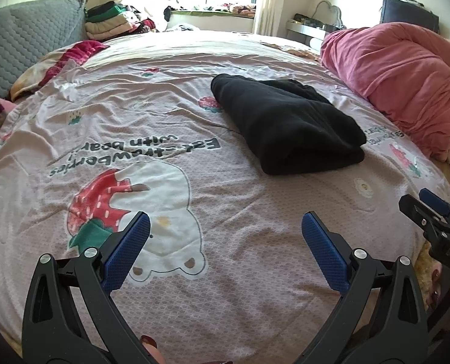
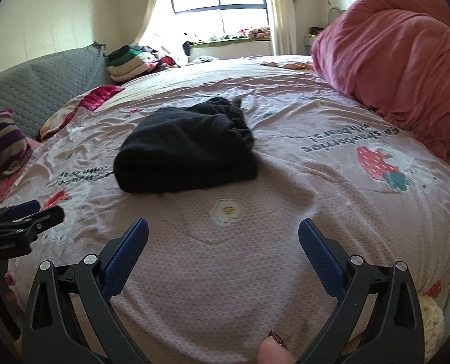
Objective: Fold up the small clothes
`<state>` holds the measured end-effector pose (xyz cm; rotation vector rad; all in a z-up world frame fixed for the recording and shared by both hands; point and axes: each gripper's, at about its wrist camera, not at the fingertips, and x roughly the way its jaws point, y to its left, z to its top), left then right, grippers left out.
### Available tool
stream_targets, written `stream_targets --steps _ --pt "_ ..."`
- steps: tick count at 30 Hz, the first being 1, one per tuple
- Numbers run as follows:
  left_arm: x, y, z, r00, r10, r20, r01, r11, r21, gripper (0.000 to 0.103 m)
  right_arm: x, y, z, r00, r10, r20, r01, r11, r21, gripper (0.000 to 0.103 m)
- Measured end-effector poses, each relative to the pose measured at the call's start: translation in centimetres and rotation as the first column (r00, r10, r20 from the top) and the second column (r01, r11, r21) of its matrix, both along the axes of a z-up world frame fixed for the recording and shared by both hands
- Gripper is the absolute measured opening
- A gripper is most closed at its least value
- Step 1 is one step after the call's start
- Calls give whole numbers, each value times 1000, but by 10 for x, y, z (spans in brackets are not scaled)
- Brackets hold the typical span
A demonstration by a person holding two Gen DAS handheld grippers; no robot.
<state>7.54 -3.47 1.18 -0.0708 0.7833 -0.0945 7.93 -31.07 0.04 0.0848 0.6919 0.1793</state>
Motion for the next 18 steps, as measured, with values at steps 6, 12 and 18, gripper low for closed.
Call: stream_targets --steps 6,12,18 --pt "5 17 -3 998 28 -47 -31 998 -63 94 -10 -56 8 986 -168 8 168 986 19 98" --pt "16 108 20 974 217 -67 -221 974 -57 94 -34 -200 7 828 -560 0 560 828 -21 98" --pt "29 258 38 871 488 -45 -481 869 119 94 -66 -380 -26 475 -873 -111 855 488 -175 98"
